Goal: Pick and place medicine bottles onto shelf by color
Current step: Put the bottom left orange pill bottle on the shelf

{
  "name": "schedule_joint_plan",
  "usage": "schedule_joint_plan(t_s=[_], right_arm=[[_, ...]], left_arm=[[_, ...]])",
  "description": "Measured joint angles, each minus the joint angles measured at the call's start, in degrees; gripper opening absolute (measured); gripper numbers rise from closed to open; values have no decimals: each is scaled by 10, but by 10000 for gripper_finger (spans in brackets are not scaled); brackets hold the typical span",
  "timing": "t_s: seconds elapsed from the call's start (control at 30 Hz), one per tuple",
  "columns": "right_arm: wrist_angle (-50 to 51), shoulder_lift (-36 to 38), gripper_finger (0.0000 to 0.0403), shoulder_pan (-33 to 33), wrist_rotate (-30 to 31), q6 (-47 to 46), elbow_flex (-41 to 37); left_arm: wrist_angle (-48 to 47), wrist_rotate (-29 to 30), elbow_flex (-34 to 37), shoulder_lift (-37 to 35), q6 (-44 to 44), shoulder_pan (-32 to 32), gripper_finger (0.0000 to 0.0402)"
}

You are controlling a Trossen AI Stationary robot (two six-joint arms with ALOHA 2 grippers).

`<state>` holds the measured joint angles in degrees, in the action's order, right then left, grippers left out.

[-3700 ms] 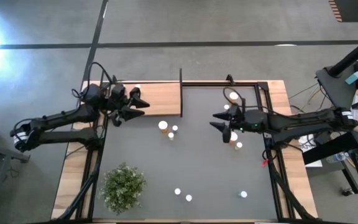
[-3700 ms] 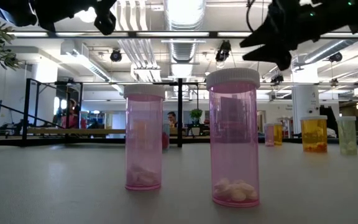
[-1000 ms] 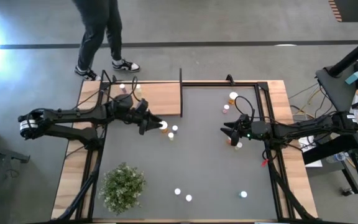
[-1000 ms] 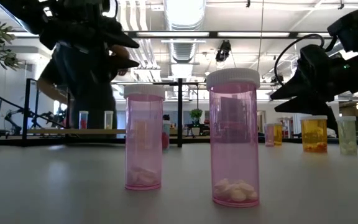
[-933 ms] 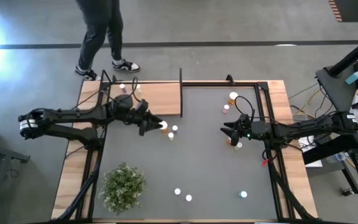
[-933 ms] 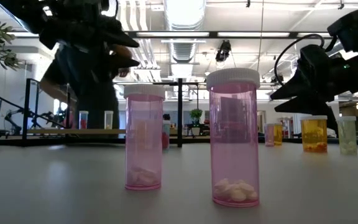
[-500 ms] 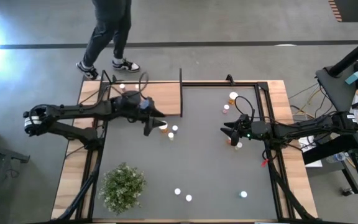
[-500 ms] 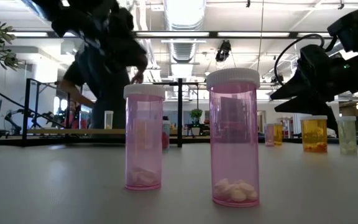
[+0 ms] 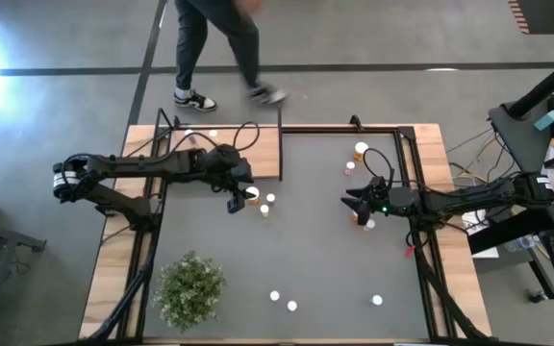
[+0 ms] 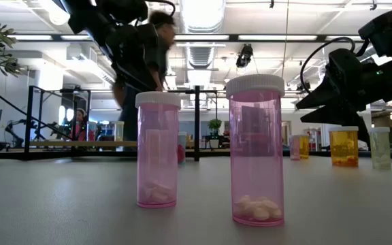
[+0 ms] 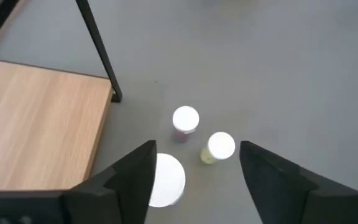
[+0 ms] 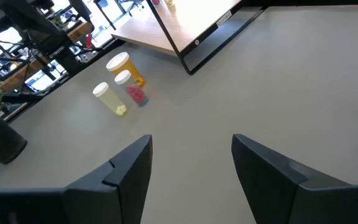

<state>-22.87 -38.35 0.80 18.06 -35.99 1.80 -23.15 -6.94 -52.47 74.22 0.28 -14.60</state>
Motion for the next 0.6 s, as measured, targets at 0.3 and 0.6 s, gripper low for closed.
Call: schedule_joint_plan(t_s=[0.3,0.6], right_arm=[[0,0,210,0,0,0,0],[0,0,210,0,0,0,0]], left_arm=[[0,23,2,32,-6,5,314],[-2,58,3,81,66,7,337]])
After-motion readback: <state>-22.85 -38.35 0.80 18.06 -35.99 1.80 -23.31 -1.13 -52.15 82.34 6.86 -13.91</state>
